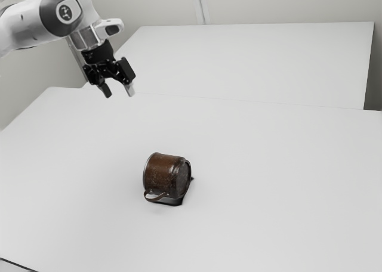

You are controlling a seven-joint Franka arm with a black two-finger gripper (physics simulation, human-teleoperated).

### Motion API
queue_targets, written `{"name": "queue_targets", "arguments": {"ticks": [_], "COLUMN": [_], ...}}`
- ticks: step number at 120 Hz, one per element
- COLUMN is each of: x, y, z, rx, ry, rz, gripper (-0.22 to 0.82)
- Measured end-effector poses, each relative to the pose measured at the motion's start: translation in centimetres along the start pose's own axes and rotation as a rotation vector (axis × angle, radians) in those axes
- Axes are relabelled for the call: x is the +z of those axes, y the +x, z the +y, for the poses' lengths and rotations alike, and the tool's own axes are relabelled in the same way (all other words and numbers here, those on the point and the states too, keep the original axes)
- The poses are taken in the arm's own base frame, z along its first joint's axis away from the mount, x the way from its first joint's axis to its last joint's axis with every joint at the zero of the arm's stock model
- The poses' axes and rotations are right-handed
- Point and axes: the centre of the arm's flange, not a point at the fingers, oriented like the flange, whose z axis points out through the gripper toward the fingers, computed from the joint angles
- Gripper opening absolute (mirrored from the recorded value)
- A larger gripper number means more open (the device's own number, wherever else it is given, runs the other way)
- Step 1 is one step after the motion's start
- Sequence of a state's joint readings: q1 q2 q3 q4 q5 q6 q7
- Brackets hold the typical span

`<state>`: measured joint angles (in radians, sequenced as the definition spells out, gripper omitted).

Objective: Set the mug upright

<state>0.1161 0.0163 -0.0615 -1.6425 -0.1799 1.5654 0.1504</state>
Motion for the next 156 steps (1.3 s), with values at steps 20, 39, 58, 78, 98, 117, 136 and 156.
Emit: {"name": "queue_targets", "arguments": {"ticks": [20,39,58,78,98,117,136,156], "x": [3.2,8.1,10.0,12.3,16.1,19.2,22.9,25.4], "y": [-1.0,-1.7,-1.3,-1.6,-1.1,-0.1,-1.6,-3.3], "z": [-0.5,-1.8,-3.6,-8.0,-10.5,-9.8,-9.8,-8.8], "rx": [0.011,0.026,0.056,0.027,-0.002,0.021,-0.029,-0.068], "ry": [-0.189,-0.369,-0.445,-0.498,-0.562,-0.613,-0.721,-0.845], "rz": [-0.036,-0.069,-0.046,-0.006,0.027,0.042,0.056,0.094], "gripper": [0.6,0.6,0.6,0.6,0.6,0.6,0.6,0.6]}}
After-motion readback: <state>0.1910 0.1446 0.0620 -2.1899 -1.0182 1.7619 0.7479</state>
